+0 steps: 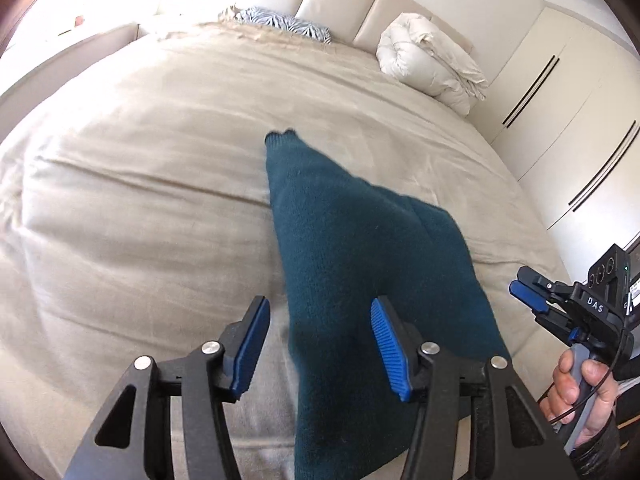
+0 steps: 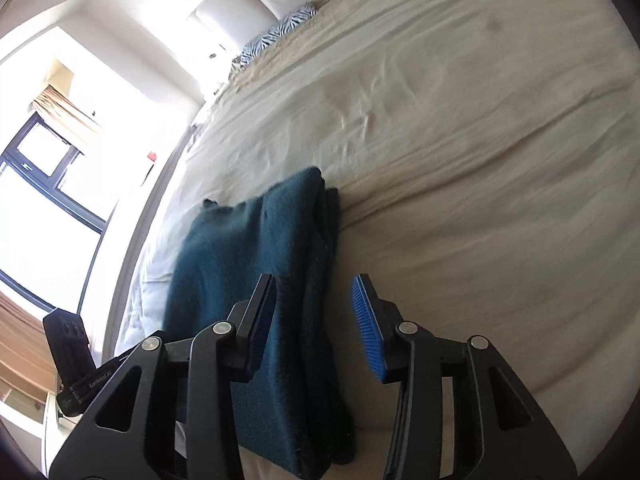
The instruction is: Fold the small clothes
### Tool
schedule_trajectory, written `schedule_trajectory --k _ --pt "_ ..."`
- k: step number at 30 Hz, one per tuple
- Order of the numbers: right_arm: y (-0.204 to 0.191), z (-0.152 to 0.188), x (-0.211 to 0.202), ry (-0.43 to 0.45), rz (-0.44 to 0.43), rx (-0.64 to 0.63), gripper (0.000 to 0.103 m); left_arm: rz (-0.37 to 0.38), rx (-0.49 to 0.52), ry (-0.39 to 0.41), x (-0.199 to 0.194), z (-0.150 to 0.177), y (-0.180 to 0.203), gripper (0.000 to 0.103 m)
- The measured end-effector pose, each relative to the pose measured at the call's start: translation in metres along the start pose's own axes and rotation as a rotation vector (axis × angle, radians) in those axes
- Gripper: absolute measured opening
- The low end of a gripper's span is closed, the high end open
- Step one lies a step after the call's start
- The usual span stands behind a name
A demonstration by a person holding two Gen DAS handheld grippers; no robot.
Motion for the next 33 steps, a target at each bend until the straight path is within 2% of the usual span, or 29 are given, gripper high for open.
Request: schedule_trajectory --k 3,5,11,13,15,18,22,26,29,33 --pt "-0.021 -0.01 -0.003 0.019 -0.093 -0.025 0.04 0.019 0.067 0.026 0.001 -0.013 0.023 0.057" --pt "-0.033 -0.011 0.007 -0.002 -0.137 -0.046 0.04 0.019 0.102 0.028 0.013 -0.022 0.035 0.057" --pt "-0.033 -0.004 0.052 -0.095 -0.142 -0.032 0.04 -0.023 0.102 -0.042 0.068 -0.044 0.043 0.057" --pt "-0.024 0.0 0.069 -0.13 -0.114 -0.018 0.039 -0.052 0.11 -0.082 0.086 -0.045 0.042 0.056" --pt "-0.013 0.005 0.078 -0.142 -0.113 -0.002 0.038 -0.063 0.128 -0.085 0.091 -0.039 0.041 0.057" --pt "-0.002 0.013 0.089 -0.129 -0.125 -0.003 0.036 -0.07 0.152 -0.087 0.099 -0.032 0.041 0.061" --pt "0.007 0.019 0.095 -0.102 -0.159 0.004 0.035 -0.076 0.205 -0.051 0.104 -0.022 0.042 0.066" --pt "0.01 0.021 0.085 -0.087 -0.178 0.007 0.035 -0.07 0.22 -0.031 0.106 -0.021 0.043 0.068" --pt "0.007 0.019 0.074 -0.078 -0.144 -0.009 0.035 -0.059 0.218 -0.021 0.1 -0.022 0.043 0.068" --pt "0.001 0.014 0.048 -0.056 -0.007 -0.078 0.04 -0.073 0.205 0.033 0.075 -0.014 0.048 0.071"
Point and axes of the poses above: each gripper's, at about its wrist camera, not at the fingertips, and x roughly the way its jaws point, y to its right, z to its underside, the point moved 2 cm from there along x, roughly the way its jaws point, and after that the axes turned 15 degrees about -x, right-handed, at the moved point
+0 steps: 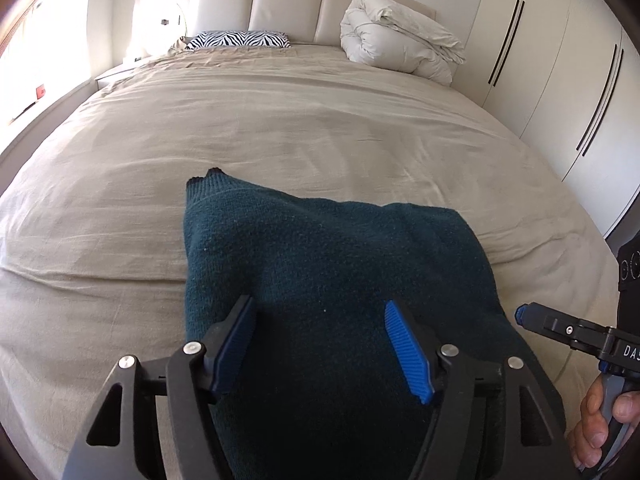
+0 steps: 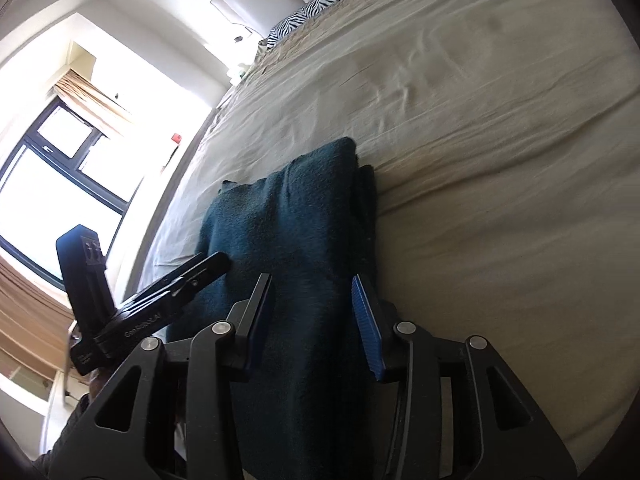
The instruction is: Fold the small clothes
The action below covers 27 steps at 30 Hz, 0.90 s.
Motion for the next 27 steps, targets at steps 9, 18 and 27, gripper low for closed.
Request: schedule_trajectory --k 9,18,27 --pt "-0.05 -0.018 -0.101 0.246 0.283 -0.213 0.062 -0.146 0.149 0.501 -0.141 0.019 0.03 0.103" --pt "-0.124 -0.034 -0.22 0.726 0.478 -0.347 0.103 -0.276 0.116 0.805 -0.255 0.018 0.048 0.103" --pt "-0.161 -0.035 -0.258 0.663 0.464 -0.404 0.103 -0.269 0.057 0.637 -0.258 0.015 0.036 0.103"
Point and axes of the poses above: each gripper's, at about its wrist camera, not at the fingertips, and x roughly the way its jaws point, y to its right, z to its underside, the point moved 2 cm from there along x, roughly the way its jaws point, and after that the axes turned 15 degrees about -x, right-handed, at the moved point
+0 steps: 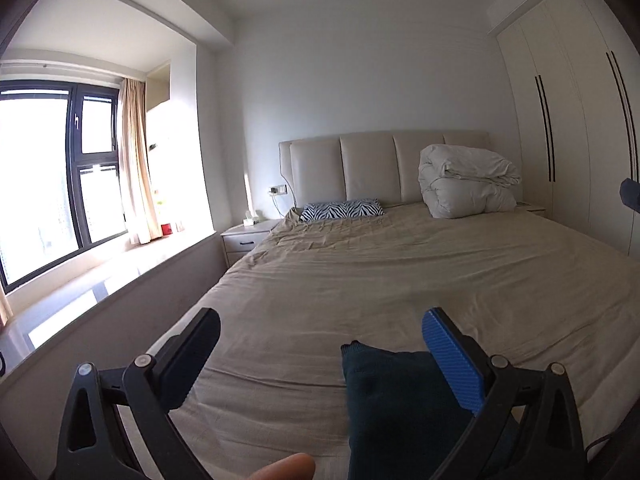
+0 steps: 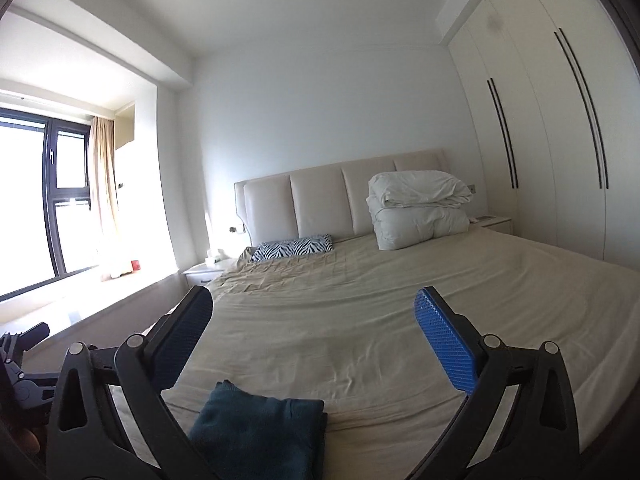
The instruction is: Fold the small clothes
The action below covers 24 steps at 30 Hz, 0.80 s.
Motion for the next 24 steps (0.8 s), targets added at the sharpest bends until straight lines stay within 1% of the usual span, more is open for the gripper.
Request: schedule_trajectory --k 3,6,7,9,12,17,20,24 --pt "-0.012 0.02 0.014 -0.149 -0.008 -0.022 0.103 -0.029 -0.023 -0.161 0.029 0.027 -0.009 0.103" --pt "-0.02 0.053 0.034 -0.305 -0.016 -0.005 0.103 -0.056 -0.043 -0.322 0.05 0.058 -0.017 0.103" --pt "-0.022 0.065 0.041 -0.352 -0.026 0.006 0.103 -0.051 -0.059 -0.368 0.055 0.066 -0.021 0.103" --pt "-0.027 0.09 0.053 -0.43 -0.052 0.024 0.103 -0.063 -0.068 -0.426 0.062 0.083 -0.024 0.103" --pt "-0.038 0.116 0.063 -0.51 -0.073 0.019 0.103 -0.101 -0.046 -0.466 0.064 0.104 -0.022 0.103" --pt "-0.058 0.149 0.071 -0.619 -0.098 -0.027 0.103 -0.099 -0.046 -0.534 0.073 0.119 -0.023 0.103" --pt "-0.066 0.163 0.073 -0.667 -0.105 -0.033 0.103 -0.098 -0.042 -0.56 0.076 0.129 -0.022 0.103" --pt "-0.069 0.169 0.078 -0.689 -0.115 -0.02 0.103 -0.09 -0.051 -0.587 0.08 0.138 -0.024 0.103"
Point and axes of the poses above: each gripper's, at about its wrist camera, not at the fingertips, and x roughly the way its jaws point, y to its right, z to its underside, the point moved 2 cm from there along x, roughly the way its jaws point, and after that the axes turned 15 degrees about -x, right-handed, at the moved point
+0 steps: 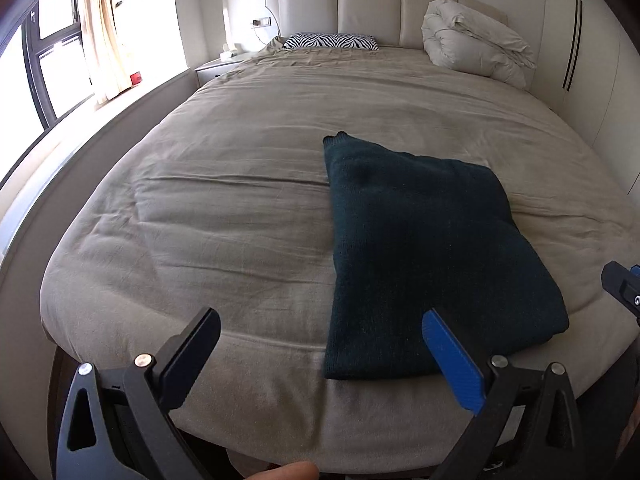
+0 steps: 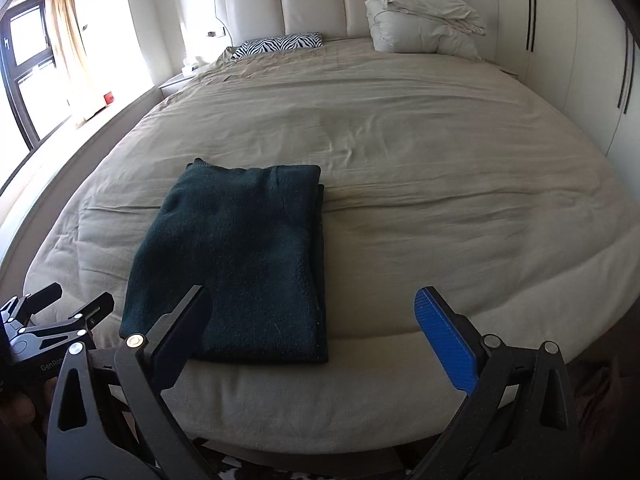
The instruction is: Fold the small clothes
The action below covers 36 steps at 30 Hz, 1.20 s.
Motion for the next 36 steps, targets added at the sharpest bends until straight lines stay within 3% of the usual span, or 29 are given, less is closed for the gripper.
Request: schedule_trajectory --k 14,36 --pt "-0.008 0.01 0.02 -0.076 -0.009 -0.003 0.103 0.003 -0.015 -0.037 0.012 0.005 -0.006 0.103" --pt "-0.016 0.019 0.036 -0.127 -0.004 -0.004 0.103 -0.011 -0.01 -0.029 0.014 0.006 -0.006 0.103"
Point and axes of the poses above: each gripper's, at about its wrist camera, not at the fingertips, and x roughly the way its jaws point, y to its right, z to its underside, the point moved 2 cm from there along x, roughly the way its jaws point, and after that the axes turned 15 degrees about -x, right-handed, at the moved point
